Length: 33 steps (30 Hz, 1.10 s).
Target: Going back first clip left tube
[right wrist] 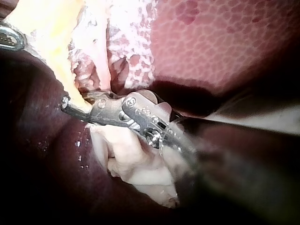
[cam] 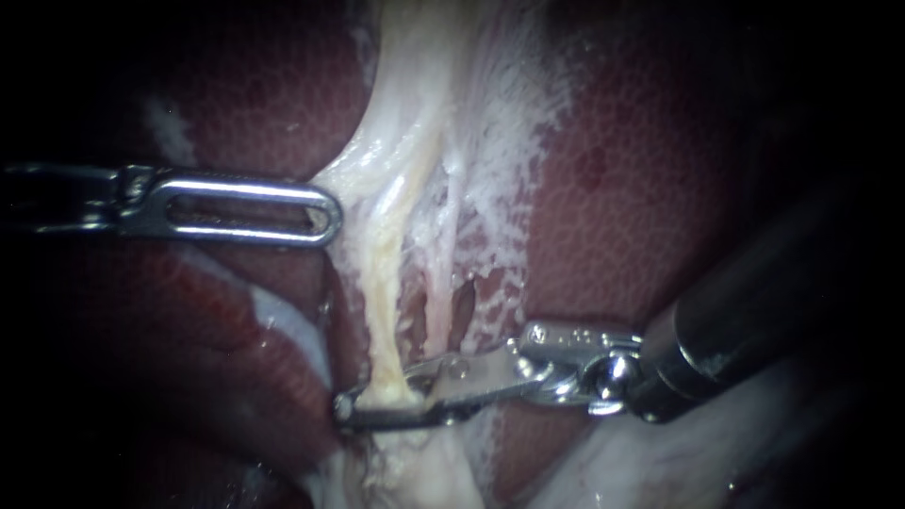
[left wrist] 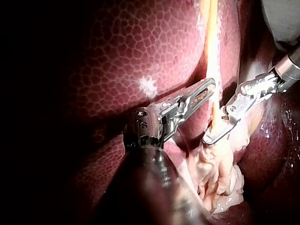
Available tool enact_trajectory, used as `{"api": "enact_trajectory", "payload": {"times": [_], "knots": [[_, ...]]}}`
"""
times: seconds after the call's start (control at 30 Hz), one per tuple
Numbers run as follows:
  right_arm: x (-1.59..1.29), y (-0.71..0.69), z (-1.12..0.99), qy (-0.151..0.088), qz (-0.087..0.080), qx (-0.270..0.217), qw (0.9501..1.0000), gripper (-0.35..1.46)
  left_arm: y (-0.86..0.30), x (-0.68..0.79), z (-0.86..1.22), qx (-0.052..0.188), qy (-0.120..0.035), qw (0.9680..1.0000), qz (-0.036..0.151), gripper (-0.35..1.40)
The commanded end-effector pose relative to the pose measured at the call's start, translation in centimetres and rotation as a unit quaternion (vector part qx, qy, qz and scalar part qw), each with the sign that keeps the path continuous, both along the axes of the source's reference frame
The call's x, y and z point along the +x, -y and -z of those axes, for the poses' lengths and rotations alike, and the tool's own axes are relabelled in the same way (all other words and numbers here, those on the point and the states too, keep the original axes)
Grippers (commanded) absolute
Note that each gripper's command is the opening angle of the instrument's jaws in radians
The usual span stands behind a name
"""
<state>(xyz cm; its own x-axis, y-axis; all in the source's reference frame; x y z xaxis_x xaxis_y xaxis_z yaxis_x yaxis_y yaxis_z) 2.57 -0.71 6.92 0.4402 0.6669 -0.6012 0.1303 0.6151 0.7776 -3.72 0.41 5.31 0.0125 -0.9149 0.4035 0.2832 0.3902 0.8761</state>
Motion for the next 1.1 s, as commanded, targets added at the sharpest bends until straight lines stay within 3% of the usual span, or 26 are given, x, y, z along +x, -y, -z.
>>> {"api": "enact_trajectory", "payload": {"times": [0.03, 0.3, 0.43, 0.53, 0.9, 1.1], "knots": [[0.00, 0.00, 0.00, 0.000, 0.000, 0.000, 1.0000, -0.35, 0.00, 0.00, 0.00, 0.000, 0.000, 1.0000, 0.000, -0.35], [0.00, 0.00, 0.00, 0.000, 0.000, 0.000, 1.0000, -0.29, 0.00, 0.00, 0.01, 0.000, 0.000, 1.0000, 0.000, -0.35], [0.02, 0.00, -0.01, 0.000, -0.001, 0.000, 1.0000, 0.20, 0.01, 0.00, 0.01, 0.000, 0.000, 1.0000, 0.000, -0.35], [0.06, -0.01, -0.01, 0.002, -0.001, 0.000, 1.0000, 0.45, 0.01, 0.00, 0.02, 0.000, 0.000, 1.0000, 0.000, -0.35], [0.23, -0.01, -0.04, -0.037, 0.005, -0.060, 0.9975, 0.57, 0.01, -0.01, 0.03, 0.000, 0.000, 1.0000, 0.001, -0.35], [0.23, -0.03, -0.08, -0.080, 0.025, -0.141, 0.9865, 0.57, 0.01, -0.01, 0.03, 0.000, 0.000, 1.0000, 0.001, -0.35]]}}
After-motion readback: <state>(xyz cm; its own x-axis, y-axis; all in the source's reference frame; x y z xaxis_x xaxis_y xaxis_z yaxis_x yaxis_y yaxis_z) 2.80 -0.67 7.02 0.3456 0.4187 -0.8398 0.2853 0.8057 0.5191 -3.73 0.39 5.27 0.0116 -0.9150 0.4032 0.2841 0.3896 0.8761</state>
